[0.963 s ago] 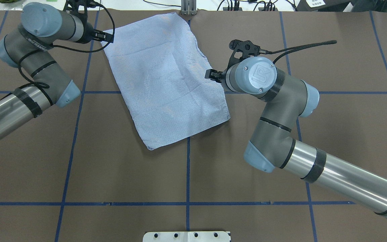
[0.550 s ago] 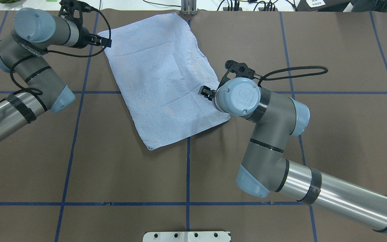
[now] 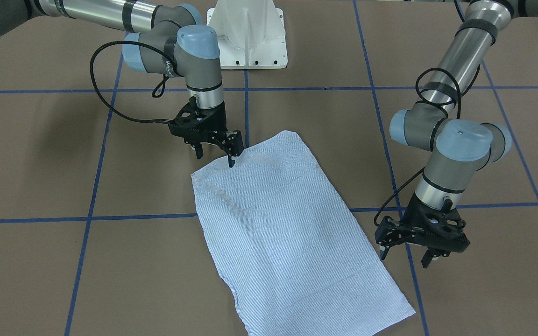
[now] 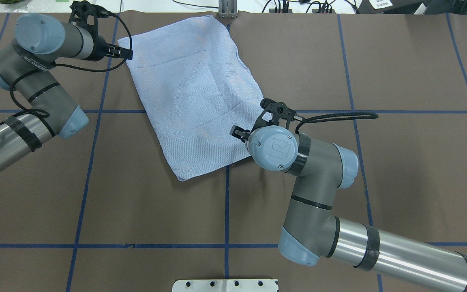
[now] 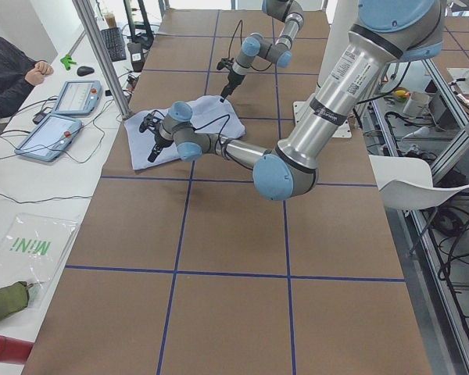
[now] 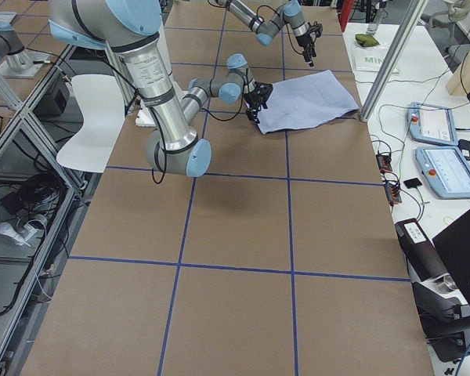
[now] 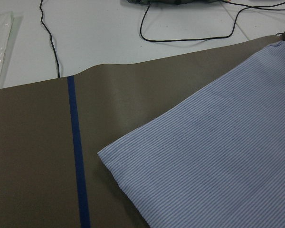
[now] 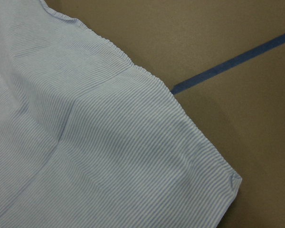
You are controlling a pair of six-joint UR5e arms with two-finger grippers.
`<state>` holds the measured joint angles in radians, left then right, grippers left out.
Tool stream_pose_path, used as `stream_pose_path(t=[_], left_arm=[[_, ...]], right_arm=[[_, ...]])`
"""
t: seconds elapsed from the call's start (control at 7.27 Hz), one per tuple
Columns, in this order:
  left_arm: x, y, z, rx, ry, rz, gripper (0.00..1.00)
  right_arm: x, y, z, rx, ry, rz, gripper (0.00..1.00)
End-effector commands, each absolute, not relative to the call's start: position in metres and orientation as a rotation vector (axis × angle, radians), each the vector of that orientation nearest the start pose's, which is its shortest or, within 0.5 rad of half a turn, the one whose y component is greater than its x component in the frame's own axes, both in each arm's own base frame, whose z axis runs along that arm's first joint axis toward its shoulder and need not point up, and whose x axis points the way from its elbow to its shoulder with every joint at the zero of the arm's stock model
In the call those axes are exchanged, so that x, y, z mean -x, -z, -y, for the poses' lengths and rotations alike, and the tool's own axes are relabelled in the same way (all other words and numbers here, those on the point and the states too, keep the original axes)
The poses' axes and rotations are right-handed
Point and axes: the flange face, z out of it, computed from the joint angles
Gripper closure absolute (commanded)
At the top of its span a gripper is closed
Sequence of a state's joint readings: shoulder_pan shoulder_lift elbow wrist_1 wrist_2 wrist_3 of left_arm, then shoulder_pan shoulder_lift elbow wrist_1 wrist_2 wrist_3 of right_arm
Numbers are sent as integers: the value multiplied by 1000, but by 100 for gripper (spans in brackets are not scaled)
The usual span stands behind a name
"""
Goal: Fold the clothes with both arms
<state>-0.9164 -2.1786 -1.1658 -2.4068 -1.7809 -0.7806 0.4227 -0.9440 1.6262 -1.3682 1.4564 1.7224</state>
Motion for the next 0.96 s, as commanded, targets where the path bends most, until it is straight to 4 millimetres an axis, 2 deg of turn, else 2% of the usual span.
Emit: stream_pose_path(t=[0.0, 0.14, 0.69, 0.83], left_arm=[[-376, -396, 672, -653, 3, -824, 0], [-377, -394, 671, -655, 3, -828, 0], [-379, -395, 669, -653, 0, -828, 0], [-380, -395, 669, -652, -1, -829, 0]], right_arm=[[589, -264, 421, -234, -616, 928, 4], [594, -274, 427, -253, -624, 907, 4], [592, -281, 435, -264, -635, 875, 4], [597, -282, 439, -273, -644, 866, 9]])
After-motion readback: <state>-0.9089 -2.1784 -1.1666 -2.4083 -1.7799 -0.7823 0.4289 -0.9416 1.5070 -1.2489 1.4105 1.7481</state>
